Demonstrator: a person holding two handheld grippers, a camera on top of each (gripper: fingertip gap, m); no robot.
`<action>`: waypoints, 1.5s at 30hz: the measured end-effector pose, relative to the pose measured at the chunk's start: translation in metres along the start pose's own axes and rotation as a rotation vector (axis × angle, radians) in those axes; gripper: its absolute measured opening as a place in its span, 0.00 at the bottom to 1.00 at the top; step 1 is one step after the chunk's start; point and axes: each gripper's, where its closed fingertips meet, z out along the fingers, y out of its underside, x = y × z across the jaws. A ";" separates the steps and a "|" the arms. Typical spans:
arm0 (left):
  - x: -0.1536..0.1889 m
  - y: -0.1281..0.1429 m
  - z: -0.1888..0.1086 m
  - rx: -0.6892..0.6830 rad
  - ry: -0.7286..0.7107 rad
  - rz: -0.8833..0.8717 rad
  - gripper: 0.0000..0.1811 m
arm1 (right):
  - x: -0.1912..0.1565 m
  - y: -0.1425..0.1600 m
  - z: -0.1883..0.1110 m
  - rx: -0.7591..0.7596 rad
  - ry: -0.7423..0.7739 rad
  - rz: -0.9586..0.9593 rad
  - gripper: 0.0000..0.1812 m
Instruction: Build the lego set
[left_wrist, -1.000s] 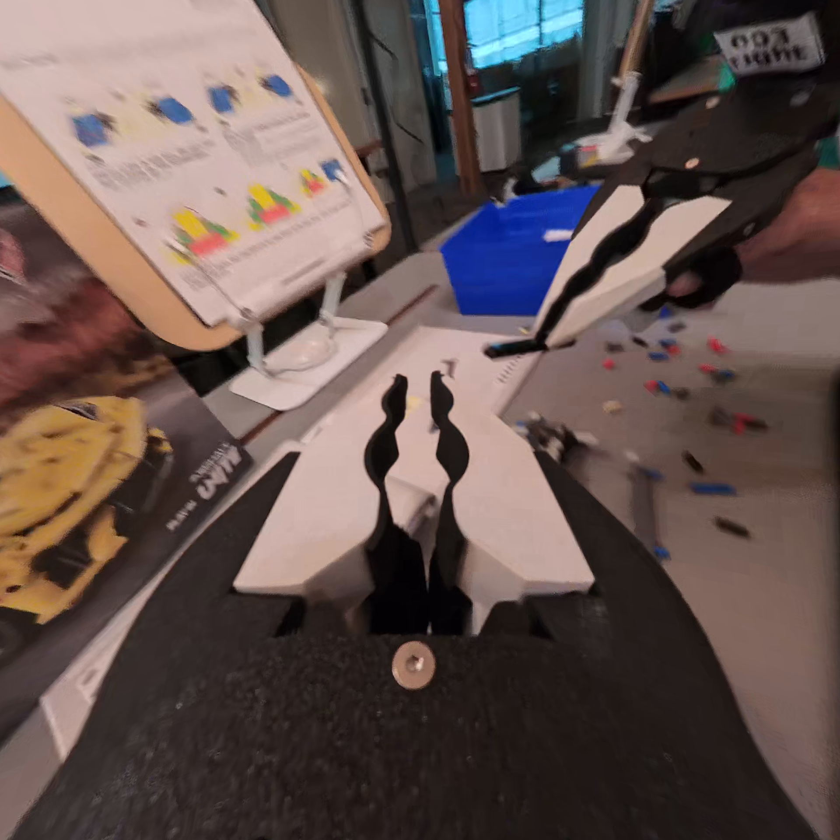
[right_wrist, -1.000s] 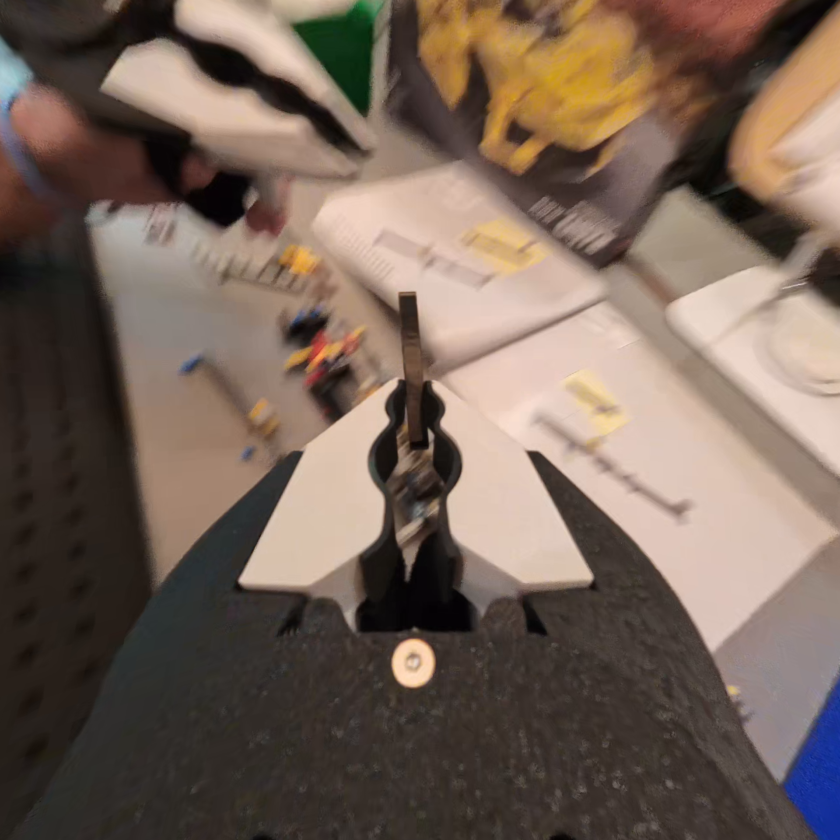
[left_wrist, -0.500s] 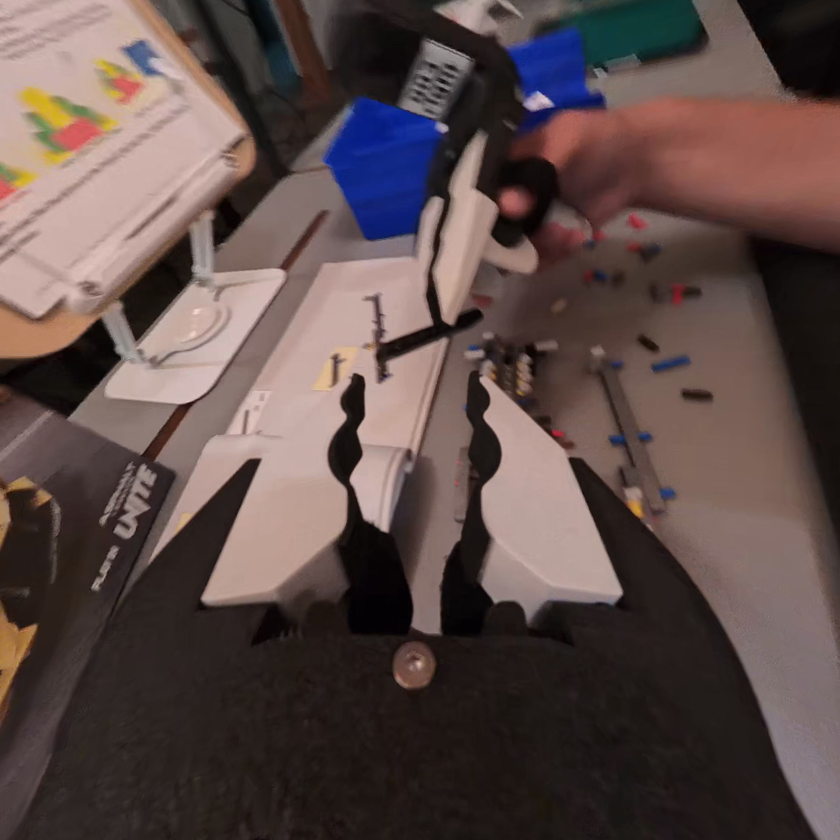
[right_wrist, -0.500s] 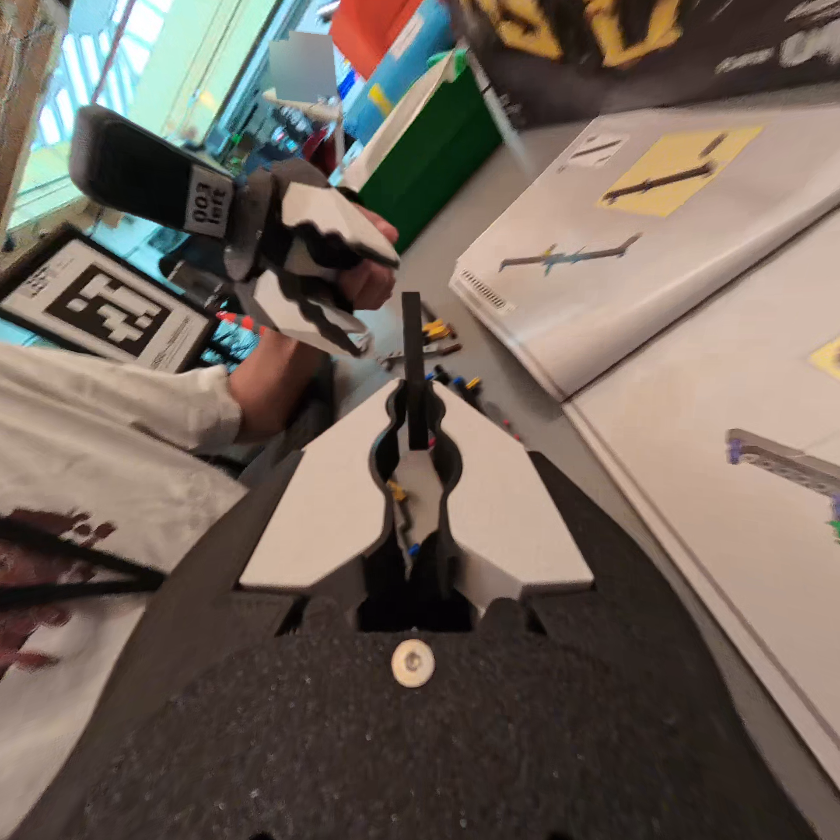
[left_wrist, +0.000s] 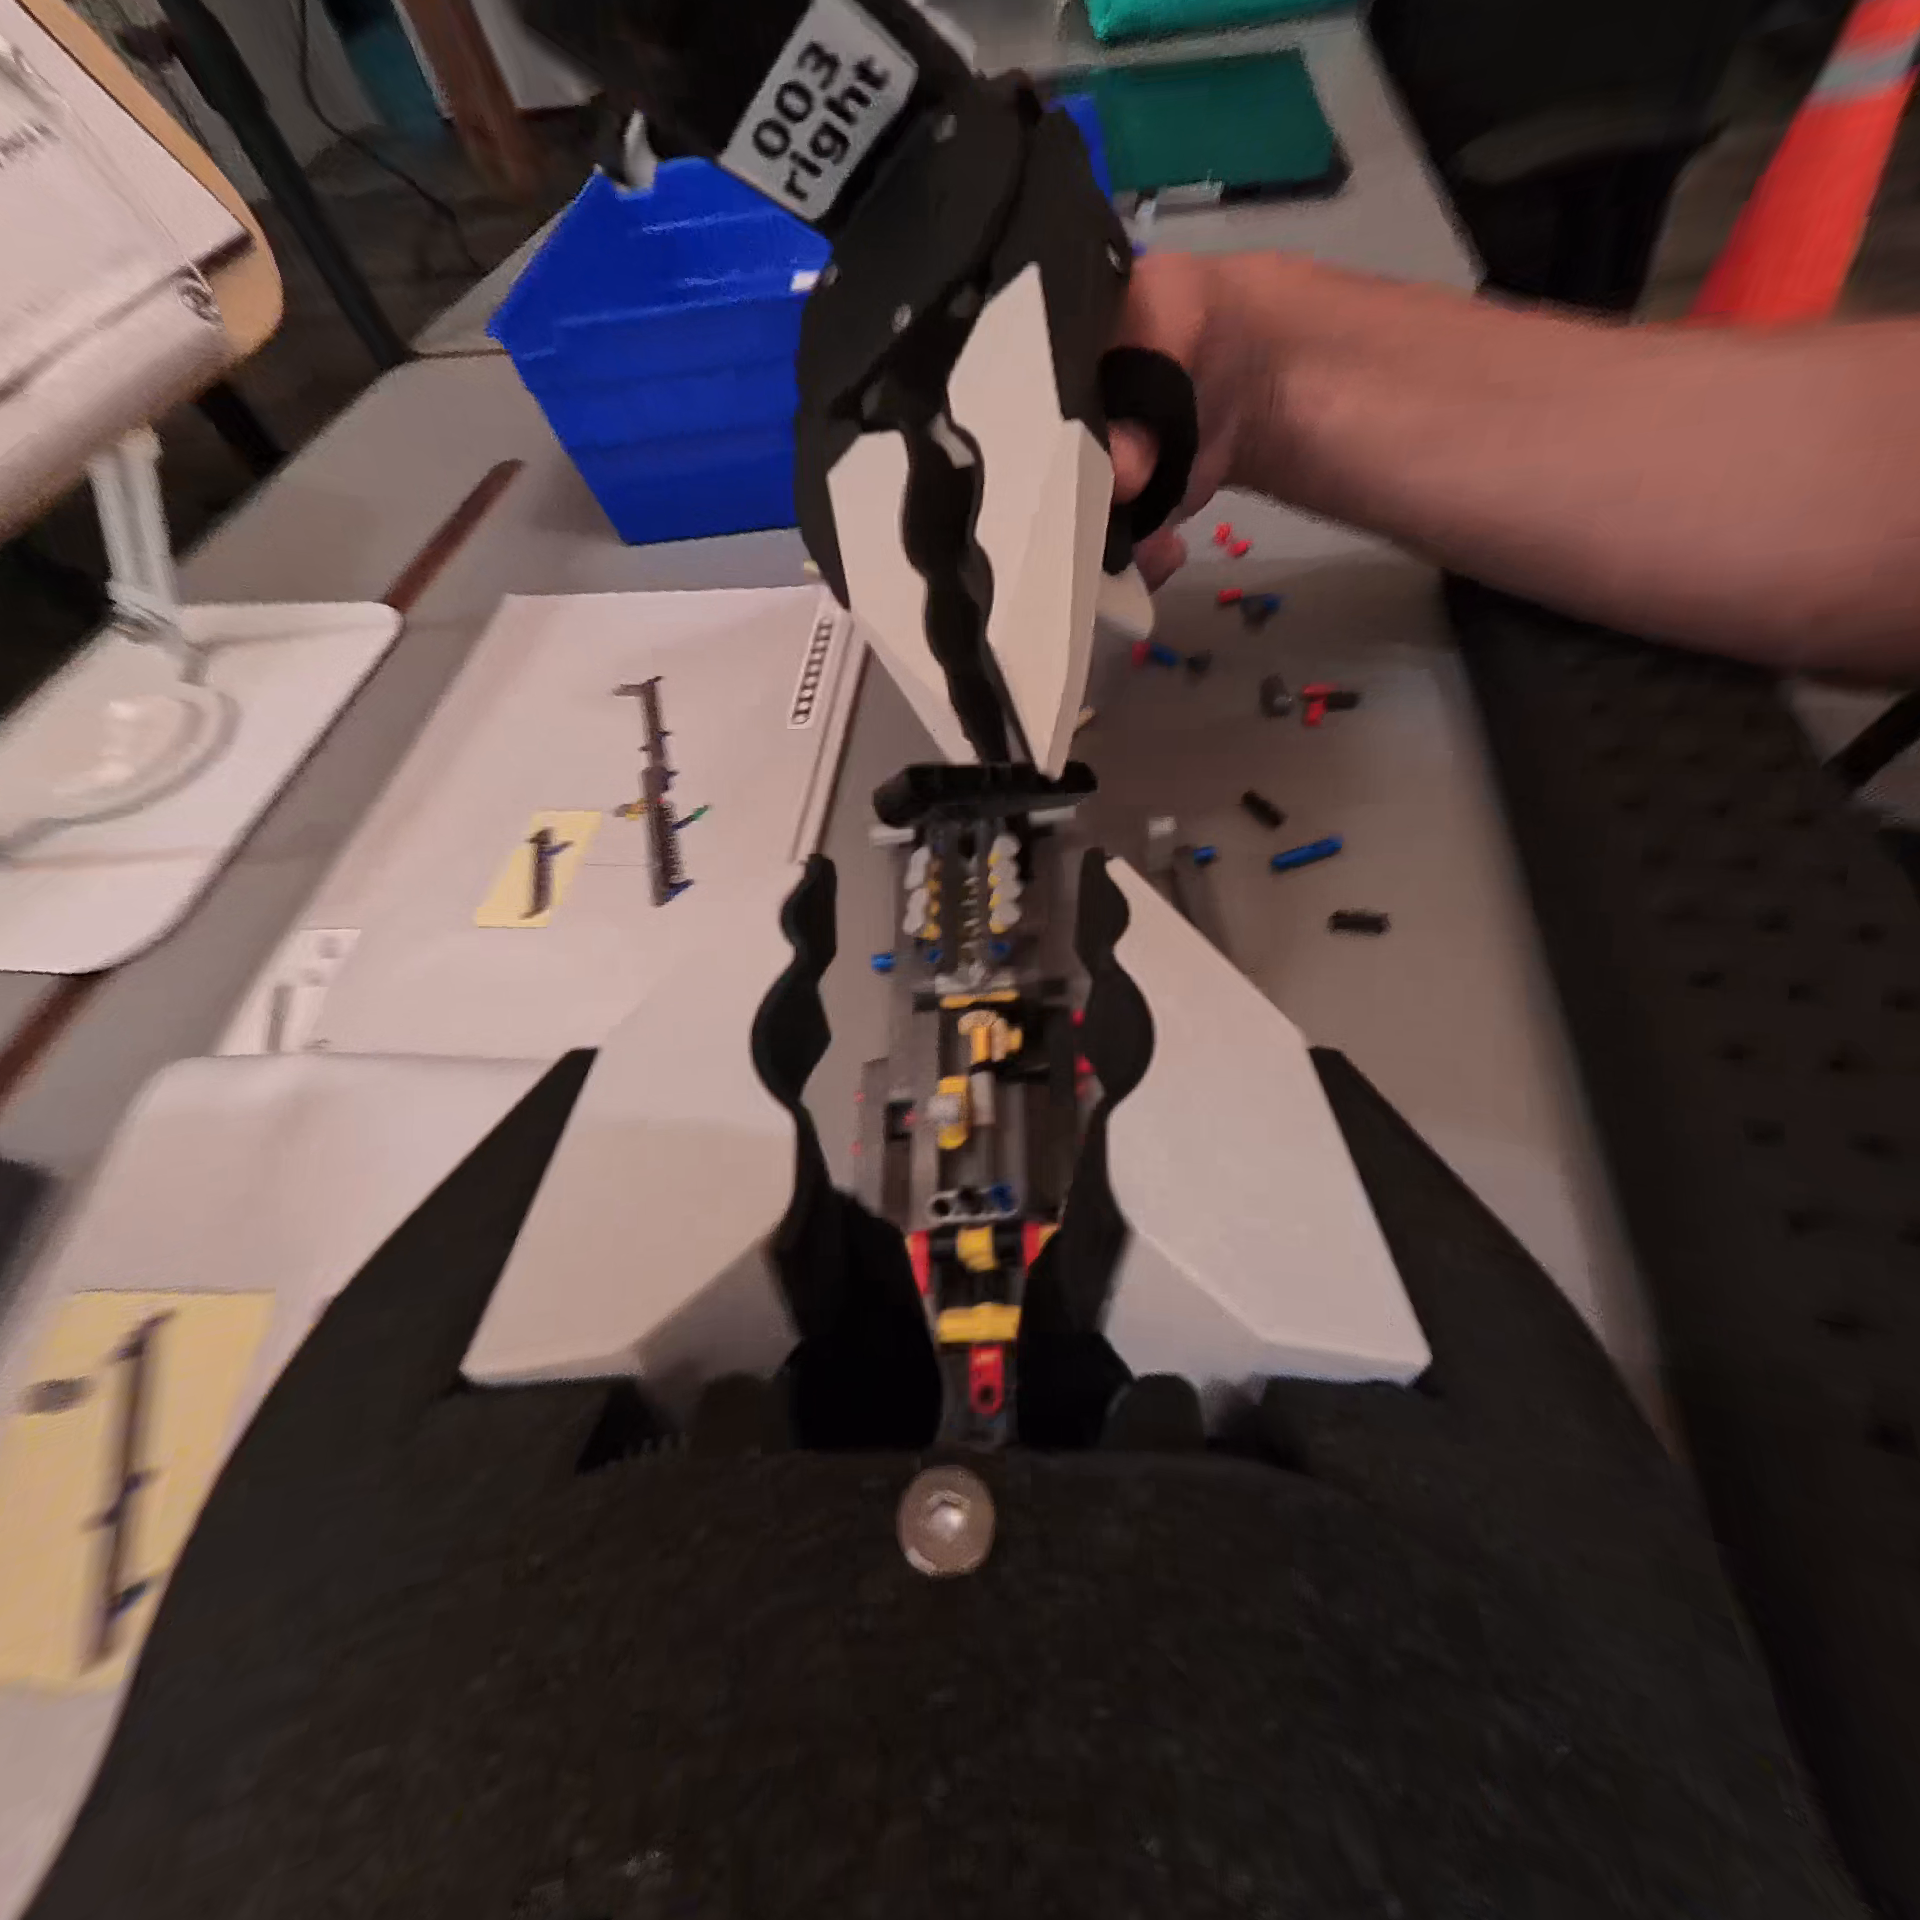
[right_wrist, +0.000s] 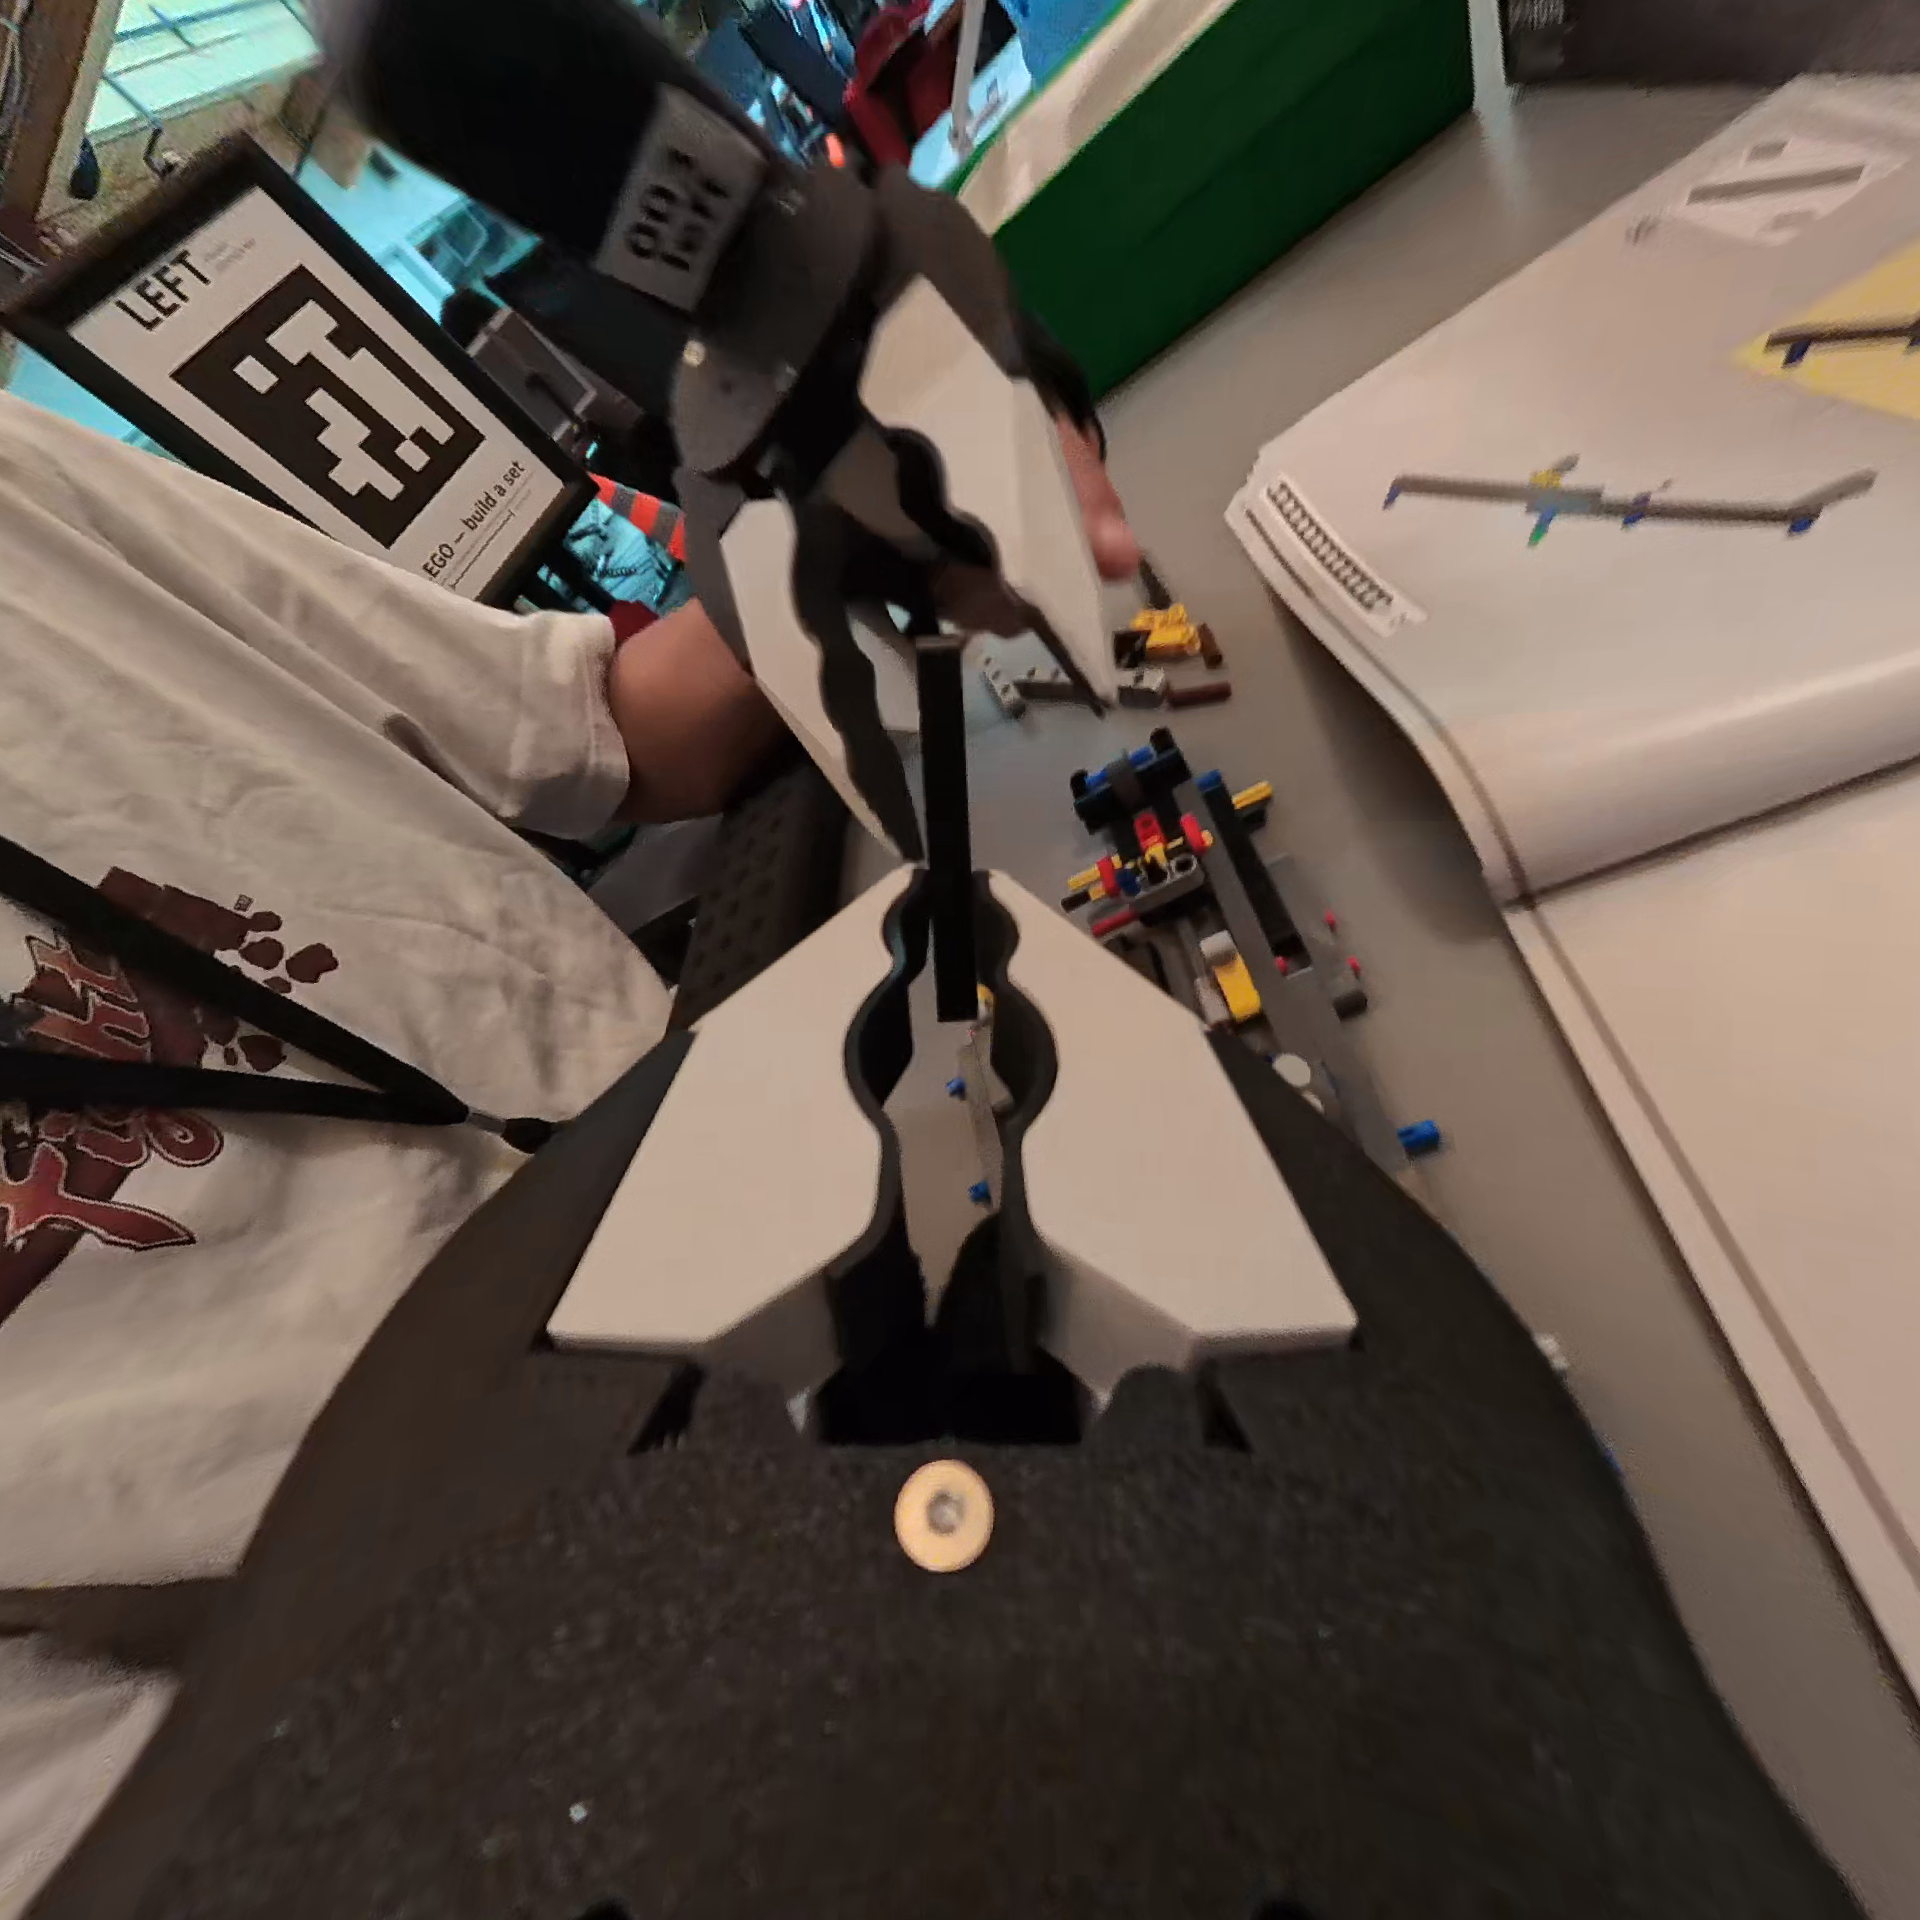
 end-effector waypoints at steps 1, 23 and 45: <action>0.001 -0.003 0.002 0.034 0.031 -0.064 0.25 | -0.002 -0.006 -0.002 0.029 0.008 -0.027 0.03; -0.024 -0.063 -0.033 0.586 0.179 -0.436 0.04 | -0.014 -0.052 -0.008 0.343 0.023 -0.230 0.12; -0.046 -0.081 -0.050 0.838 0.079 -0.591 0.04 | -0.012 -0.074 0.007 0.517 -0.082 -0.085 0.03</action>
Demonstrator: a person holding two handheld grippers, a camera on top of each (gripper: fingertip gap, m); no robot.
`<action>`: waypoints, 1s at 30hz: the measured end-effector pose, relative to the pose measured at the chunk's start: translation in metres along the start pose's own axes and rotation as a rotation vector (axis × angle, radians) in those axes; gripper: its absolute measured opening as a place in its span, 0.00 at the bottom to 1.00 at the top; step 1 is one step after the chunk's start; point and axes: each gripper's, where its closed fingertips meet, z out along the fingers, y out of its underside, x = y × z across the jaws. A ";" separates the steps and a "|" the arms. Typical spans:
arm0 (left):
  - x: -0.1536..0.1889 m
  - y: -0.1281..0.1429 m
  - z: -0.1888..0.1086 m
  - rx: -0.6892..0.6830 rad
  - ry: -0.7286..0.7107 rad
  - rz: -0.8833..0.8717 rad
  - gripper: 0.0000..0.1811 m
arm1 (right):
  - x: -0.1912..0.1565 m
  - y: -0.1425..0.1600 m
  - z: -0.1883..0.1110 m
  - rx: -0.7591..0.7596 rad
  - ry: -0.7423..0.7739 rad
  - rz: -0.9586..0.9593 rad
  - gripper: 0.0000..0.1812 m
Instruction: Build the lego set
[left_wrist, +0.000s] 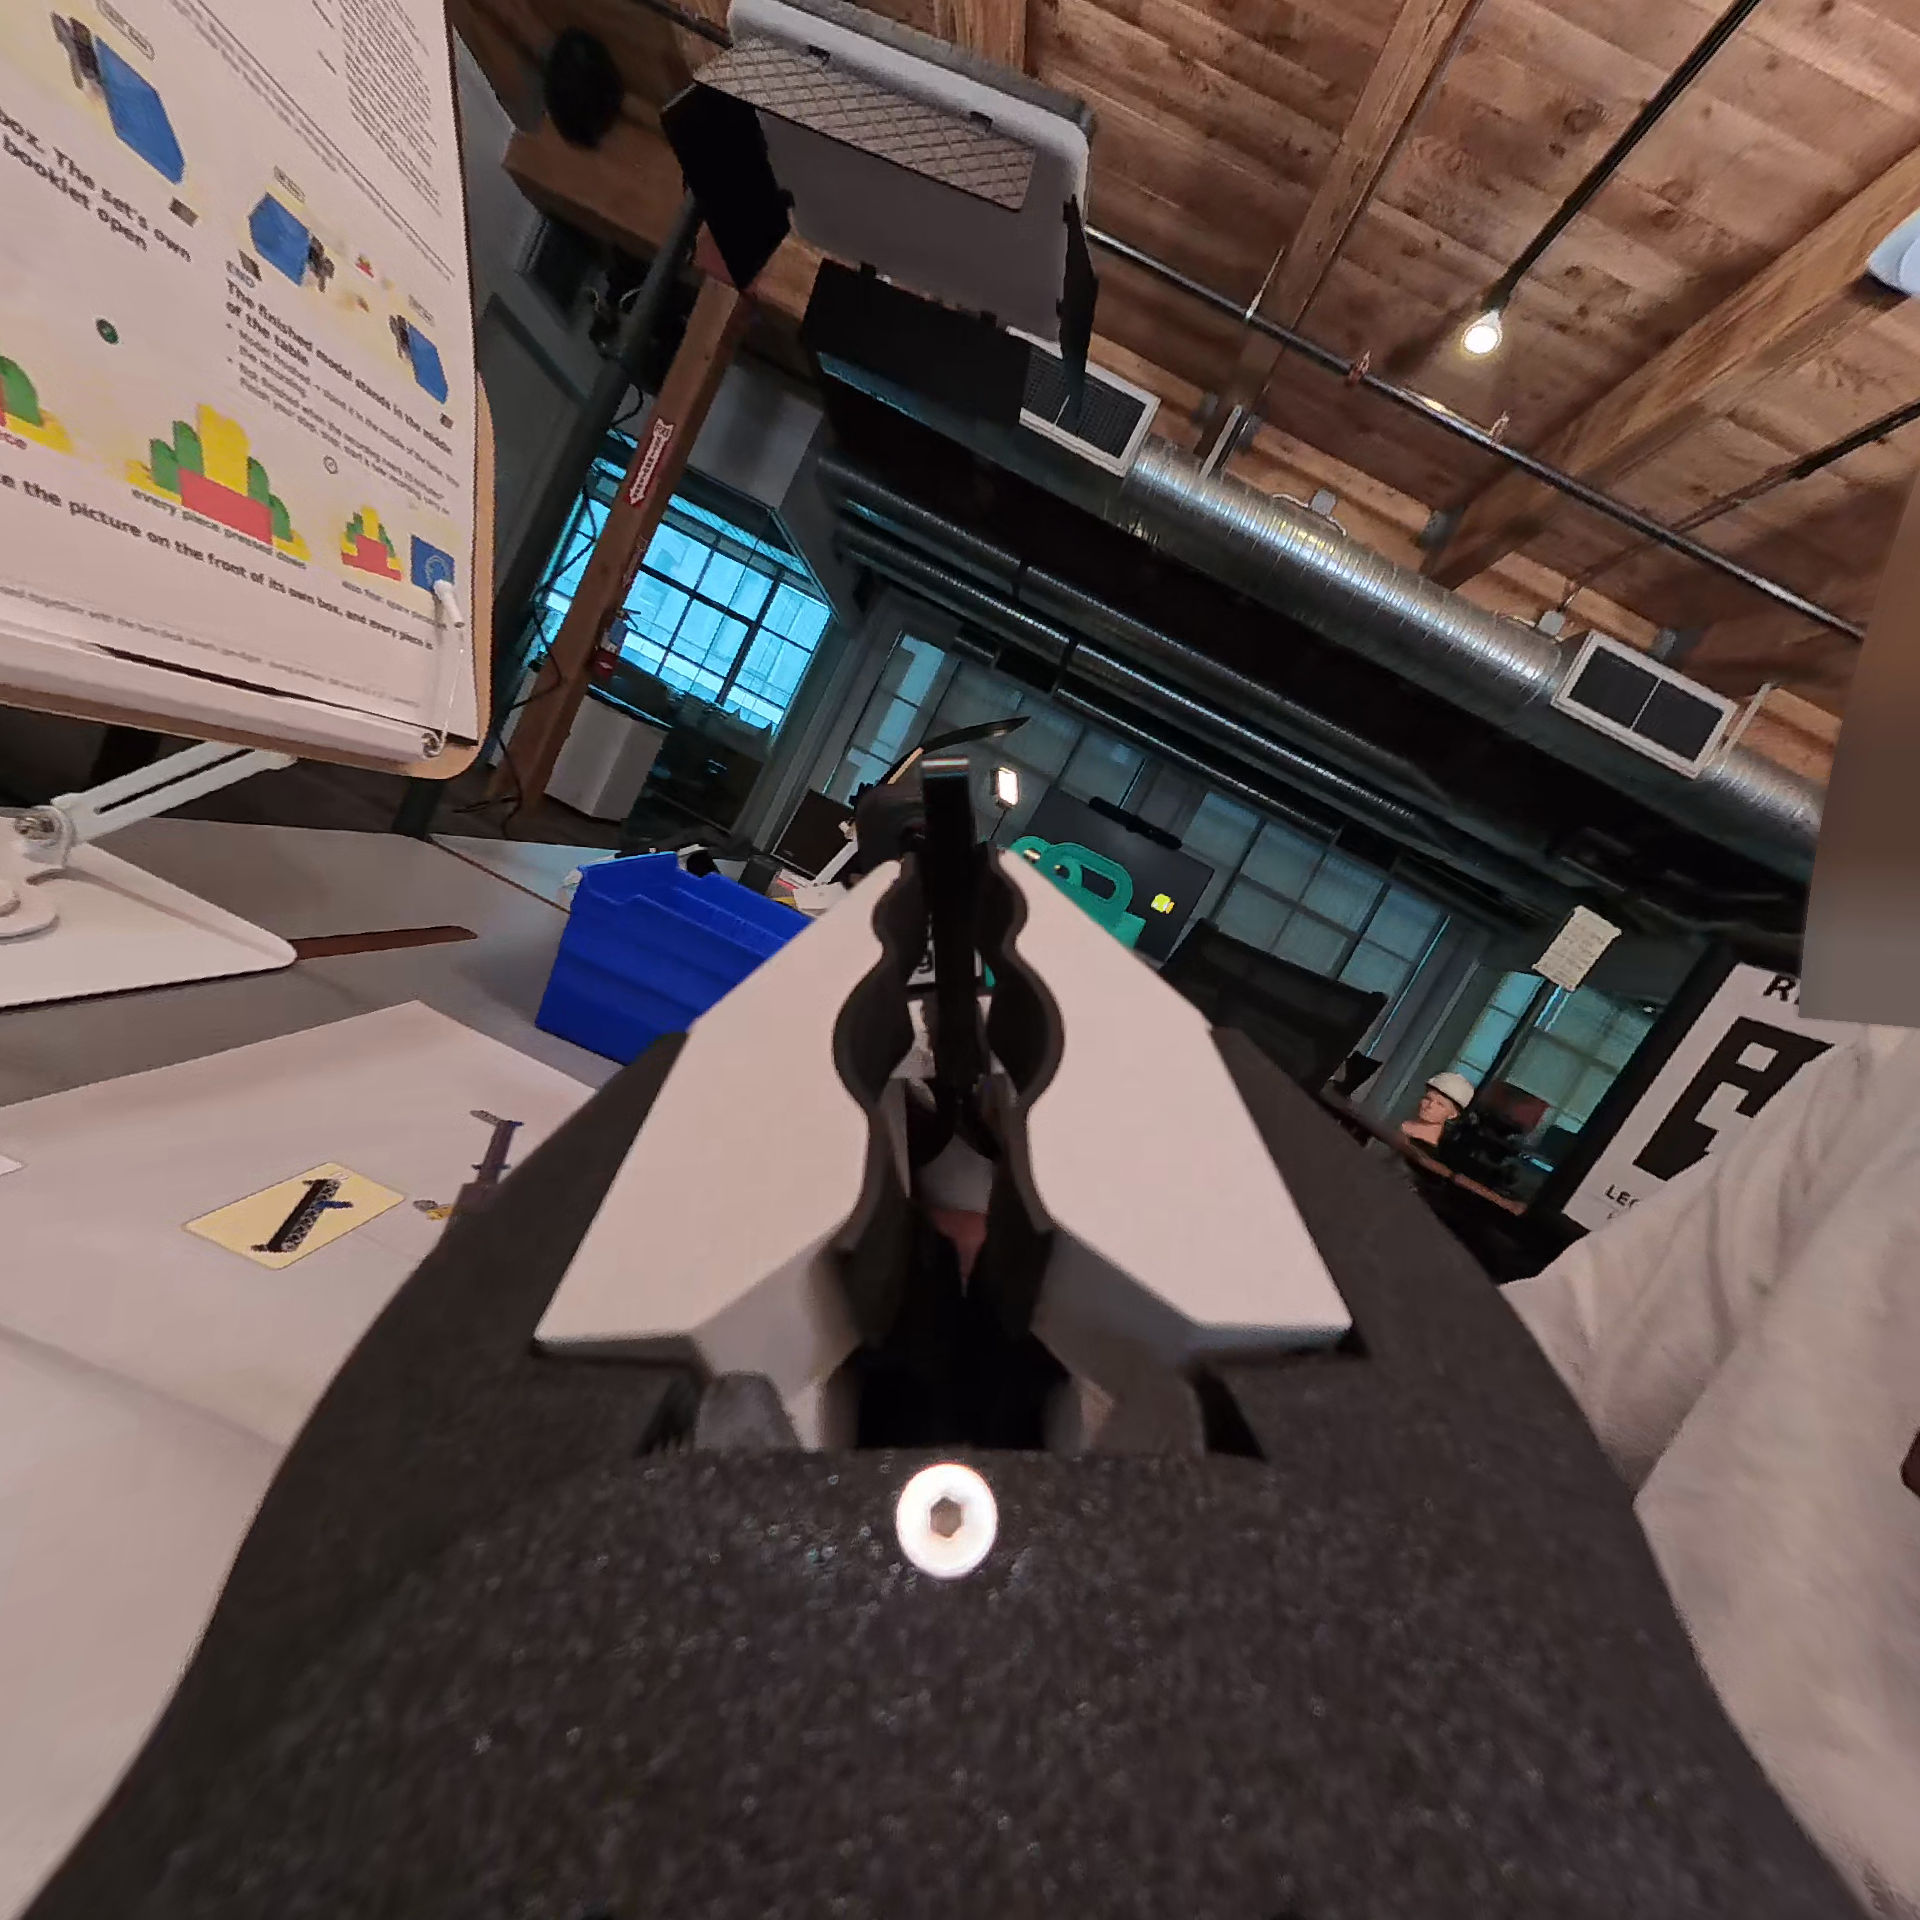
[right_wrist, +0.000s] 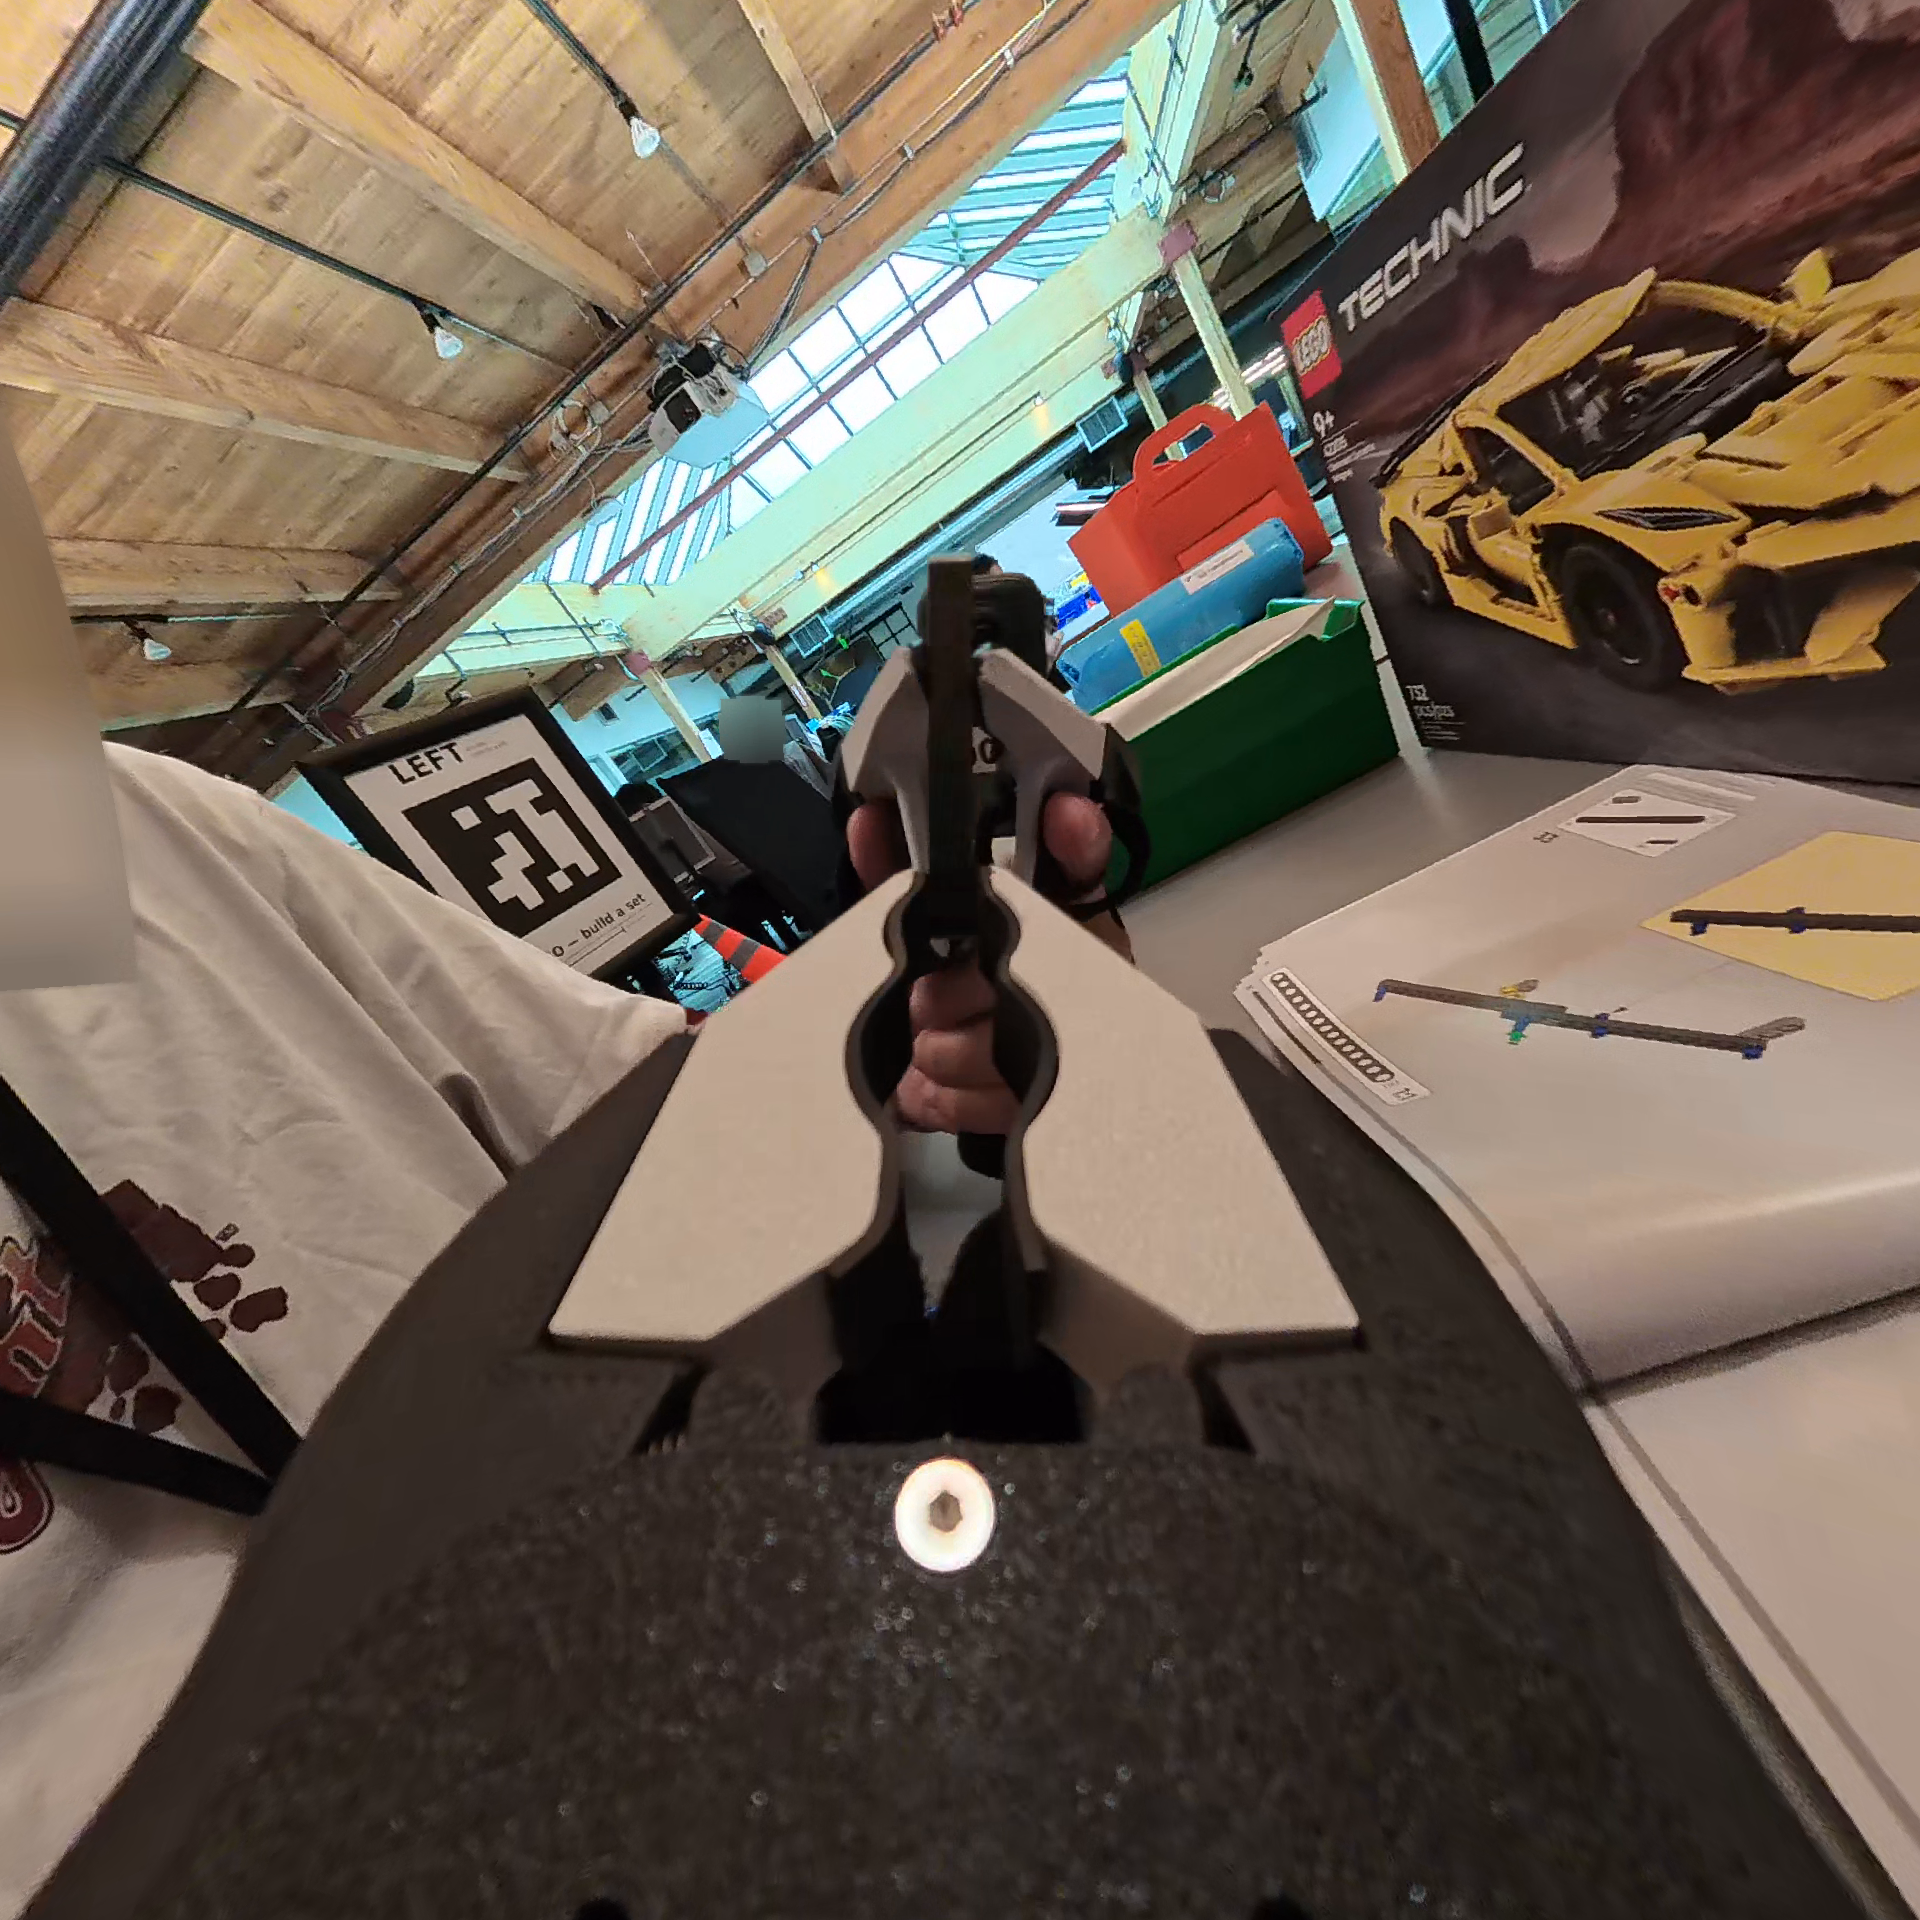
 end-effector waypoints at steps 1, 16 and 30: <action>0.000 0.000 0.000 -0.008 -0.006 0.017 0.04 | 0.000 0.000 0.001 0.001 -0.004 -0.002 0.03; -0.011 0.011 -0.003 -0.130 -0.056 0.049 0.04 | 0.013 0.016 0.005 -0.085 0.089 -0.048 0.03; -0.007 0.008 -0.001 -0.081 -0.028 0.013 0.04 | 0.009 0.020 0.011 -0.086 0.050 -0.022 0.03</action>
